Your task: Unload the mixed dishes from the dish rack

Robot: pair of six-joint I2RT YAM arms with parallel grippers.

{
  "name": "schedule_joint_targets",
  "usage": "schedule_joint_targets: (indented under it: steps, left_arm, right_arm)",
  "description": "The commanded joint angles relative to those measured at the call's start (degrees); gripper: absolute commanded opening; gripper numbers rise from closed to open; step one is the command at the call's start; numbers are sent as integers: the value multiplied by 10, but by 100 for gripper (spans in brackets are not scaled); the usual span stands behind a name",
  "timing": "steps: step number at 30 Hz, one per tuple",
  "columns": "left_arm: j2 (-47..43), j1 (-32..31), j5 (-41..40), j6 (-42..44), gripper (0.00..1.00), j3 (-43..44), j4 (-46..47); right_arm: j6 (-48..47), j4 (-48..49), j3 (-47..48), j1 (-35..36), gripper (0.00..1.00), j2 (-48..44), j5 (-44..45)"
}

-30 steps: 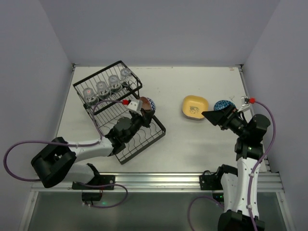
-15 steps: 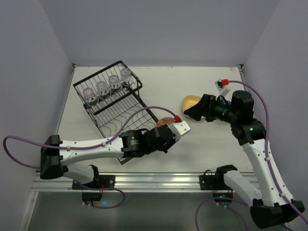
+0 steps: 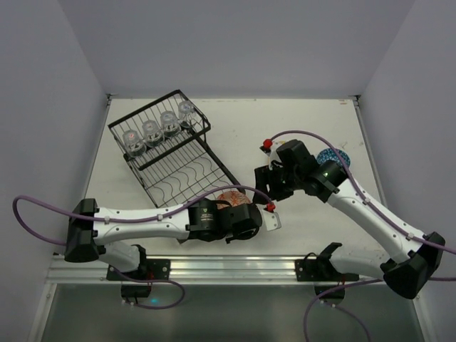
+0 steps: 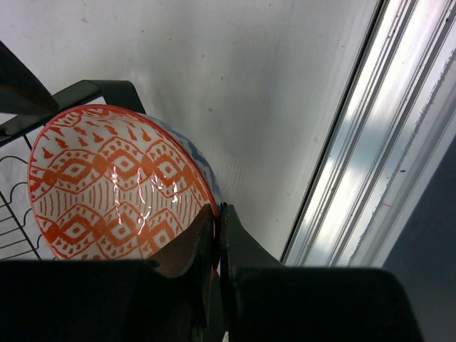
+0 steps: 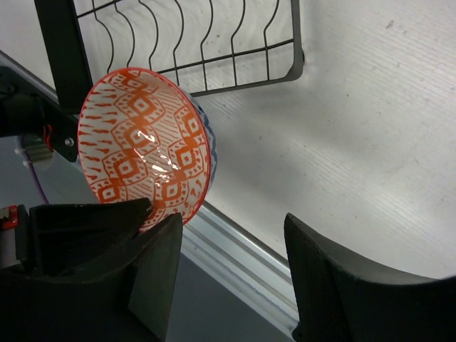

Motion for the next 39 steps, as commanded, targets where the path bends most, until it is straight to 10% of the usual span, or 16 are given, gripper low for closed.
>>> schedule_joint_targets:
  steps: [1, 15, 20, 22, 24, 25, 27, 39]
  left_arm:
    - [2, -1, -11, 53, 0, 35, -8]
    - [-14, 0, 2, 73, 0, 34, 36]
    - [-21, 1, 1, 74, 0, 25, 47]
    - [-22, 0, -17, 69, 0, 22, 49]
    - [-25, 0, -39, 55, 21, 20, 50]
    - [-26, 0, -73, 48, 62, 19, 50]
    - [-44, 0, -97, 33, 100, 13, 57]
    - [-169, 0, -365, -170, 100, -94, -16]
  right_arm:
    - [2, -10, 9, 33, 60, 17, 32]
    - [33, 52, -14, 59, 37, 83, 31]
    - [44, 63, -15, 59, 0, 88, 32]
    - [48, 63, -12, 59, 0, 87, 40]
    - [49, 56, -9, 59, 0, 84, 50]
    - [51, 55, -7, 53, 0, 80, 71]
    - [46, 55, -8, 31, 0, 77, 66]
    - [64, 133, -36, -381, 0, 22, 39]
